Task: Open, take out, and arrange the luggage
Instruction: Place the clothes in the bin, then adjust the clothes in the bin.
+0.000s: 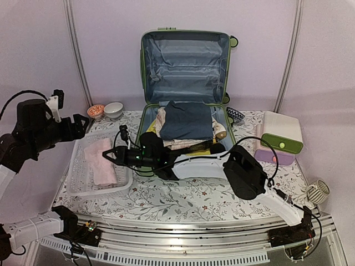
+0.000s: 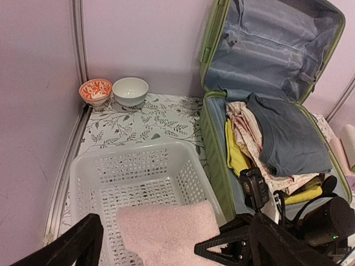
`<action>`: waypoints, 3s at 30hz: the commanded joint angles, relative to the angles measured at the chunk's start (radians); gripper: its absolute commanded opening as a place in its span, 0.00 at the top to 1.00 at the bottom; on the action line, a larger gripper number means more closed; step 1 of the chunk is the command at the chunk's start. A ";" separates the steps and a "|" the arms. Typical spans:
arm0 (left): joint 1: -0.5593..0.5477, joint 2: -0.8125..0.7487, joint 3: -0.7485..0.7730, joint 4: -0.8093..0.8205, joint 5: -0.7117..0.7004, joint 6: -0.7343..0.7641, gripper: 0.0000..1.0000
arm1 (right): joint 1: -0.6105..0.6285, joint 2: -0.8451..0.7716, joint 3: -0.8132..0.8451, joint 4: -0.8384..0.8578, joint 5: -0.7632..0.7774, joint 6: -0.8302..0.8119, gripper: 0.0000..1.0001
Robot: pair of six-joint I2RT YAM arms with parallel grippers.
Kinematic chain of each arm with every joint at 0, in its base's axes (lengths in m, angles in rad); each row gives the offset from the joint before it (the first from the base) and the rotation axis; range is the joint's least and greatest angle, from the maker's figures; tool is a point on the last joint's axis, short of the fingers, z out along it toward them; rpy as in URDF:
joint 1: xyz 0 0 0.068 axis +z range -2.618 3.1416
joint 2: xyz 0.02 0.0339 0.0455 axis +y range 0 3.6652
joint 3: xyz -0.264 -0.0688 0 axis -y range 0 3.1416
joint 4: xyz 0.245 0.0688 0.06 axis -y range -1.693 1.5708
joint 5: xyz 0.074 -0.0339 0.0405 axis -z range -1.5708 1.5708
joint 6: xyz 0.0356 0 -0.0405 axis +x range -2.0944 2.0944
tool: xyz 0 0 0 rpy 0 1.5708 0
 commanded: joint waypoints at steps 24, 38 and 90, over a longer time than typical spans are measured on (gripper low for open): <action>0.010 -0.101 0.084 -0.070 -0.031 -0.012 0.07 | 0.057 -0.019 0.071 -0.005 0.172 -0.045 0.37; 0.012 -0.055 -0.055 -0.080 0.070 -0.095 0.12 | 0.011 -0.408 -0.326 -0.127 0.397 -0.224 0.28; 0.021 0.343 -0.295 -0.084 -0.105 -1.024 1.00 | -0.010 -1.177 -0.987 -0.136 0.642 -0.586 0.35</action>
